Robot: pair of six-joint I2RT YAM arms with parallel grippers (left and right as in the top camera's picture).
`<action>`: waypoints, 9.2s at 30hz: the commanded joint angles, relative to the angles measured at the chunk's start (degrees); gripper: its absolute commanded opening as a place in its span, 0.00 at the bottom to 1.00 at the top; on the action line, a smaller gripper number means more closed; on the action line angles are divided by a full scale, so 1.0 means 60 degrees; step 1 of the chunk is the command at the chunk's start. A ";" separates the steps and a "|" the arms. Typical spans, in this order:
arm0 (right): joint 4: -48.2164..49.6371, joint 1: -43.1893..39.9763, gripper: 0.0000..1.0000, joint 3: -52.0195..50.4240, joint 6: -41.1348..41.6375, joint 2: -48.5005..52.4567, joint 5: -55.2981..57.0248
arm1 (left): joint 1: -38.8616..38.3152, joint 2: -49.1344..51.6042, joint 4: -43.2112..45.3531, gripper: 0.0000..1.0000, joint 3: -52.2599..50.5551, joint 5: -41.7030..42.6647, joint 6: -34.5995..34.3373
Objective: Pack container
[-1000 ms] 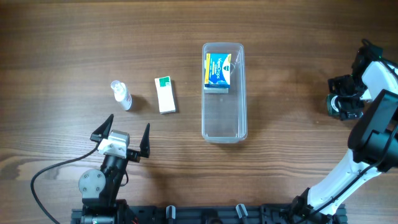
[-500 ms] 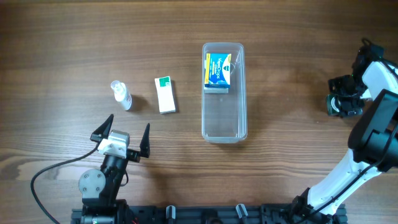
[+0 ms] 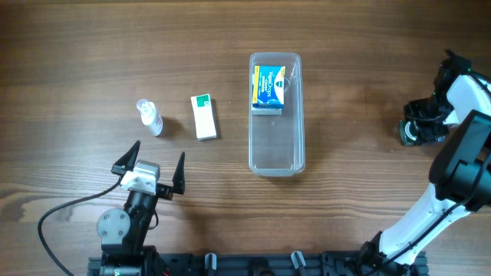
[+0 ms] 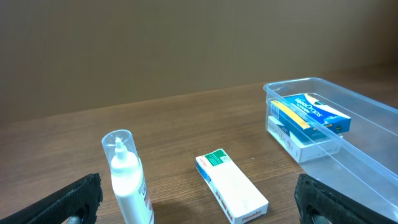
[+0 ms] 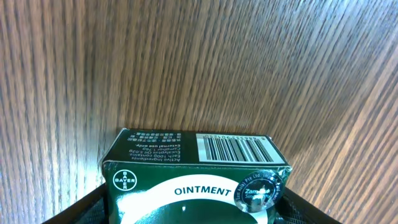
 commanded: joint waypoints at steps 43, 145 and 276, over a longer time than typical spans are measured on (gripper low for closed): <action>-0.0634 0.3442 0.98 0.1231 0.1479 -0.2310 -0.0907 | 0.0058 -0.0051 -0.0004 1.00 -0.0058 0.0080 0.0011; 0.1206 0.8291 0.80 0.2160 -0.6419 -0.0739 -0.1821 | 0.0058 -0.0051 -0.0004 1.00 -0.0058 0.0080 0.0011; -0.4368 0.0076 1.00 0.3650 -0.2849 -0.3395 -0.0291 | 0.0058 0.0022 0.0004 1.00 -0.0058 0.0076 0.0015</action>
